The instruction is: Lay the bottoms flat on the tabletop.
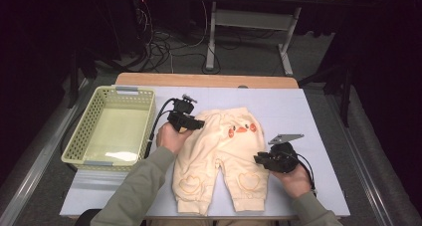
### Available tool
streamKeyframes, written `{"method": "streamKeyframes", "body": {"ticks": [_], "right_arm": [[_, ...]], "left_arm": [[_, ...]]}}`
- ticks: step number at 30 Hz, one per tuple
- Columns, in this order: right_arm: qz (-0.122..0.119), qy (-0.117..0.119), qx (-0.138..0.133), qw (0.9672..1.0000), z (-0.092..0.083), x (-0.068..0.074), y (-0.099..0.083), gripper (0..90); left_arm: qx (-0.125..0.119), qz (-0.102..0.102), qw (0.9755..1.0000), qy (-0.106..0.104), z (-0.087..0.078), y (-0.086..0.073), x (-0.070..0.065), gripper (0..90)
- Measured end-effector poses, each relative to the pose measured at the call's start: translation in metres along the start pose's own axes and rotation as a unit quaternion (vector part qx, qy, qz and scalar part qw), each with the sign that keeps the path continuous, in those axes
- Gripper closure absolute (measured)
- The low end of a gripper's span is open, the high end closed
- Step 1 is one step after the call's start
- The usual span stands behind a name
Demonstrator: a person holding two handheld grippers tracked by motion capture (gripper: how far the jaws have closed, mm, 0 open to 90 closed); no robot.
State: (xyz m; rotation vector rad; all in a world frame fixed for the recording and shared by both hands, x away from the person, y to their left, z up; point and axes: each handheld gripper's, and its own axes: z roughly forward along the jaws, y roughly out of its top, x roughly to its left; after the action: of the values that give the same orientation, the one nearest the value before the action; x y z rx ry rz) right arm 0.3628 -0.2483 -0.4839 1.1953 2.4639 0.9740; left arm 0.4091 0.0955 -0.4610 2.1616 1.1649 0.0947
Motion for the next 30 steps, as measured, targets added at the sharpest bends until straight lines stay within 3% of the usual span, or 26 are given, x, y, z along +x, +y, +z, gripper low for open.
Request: {"method": "streamKeyframes", "body": {"ticks": [6, 16, 24, 27, 30], "right_arm": [[0.000, 0.004, 0.005, 1.0000, 0.002, 0.000, 0.000, 73.1], [-0.006, 0.011, 0.011, 0.9999, 0.005, 0.001, 0.001, 72.3], [-0.003, 0.015, 0.011, 0.9998, 0.006, 0.001, 0.001, 71.8], [-0.004, 0.018, 0.015, 0.9997, 0.007, 0.001, 0.001, 71.7], [-0.003, 0.018, 0.015, 0.9997, 0.008, 0.001, 0.001, 71.7]], "left_arm": [[-0.005, -0.013, 0.9998, 0.011, 0.012, 0.025, 0.010, 47.2], [0.010, -0.037, 0.9987, 0.034, 0.030, 0.058, 0.032, 46.2], [0.022, -0.067, 0.9970, 0.033, 0.048, 0.072, 0.050, 47.9], [0.036, -0.064, 0.9963, 0.043, 0.056, 0.077, 0.053, 50.4], [0.042, -0.067, 0.9962, 0.036, 0.059, 0.080, 0.056, 57.7]]}}
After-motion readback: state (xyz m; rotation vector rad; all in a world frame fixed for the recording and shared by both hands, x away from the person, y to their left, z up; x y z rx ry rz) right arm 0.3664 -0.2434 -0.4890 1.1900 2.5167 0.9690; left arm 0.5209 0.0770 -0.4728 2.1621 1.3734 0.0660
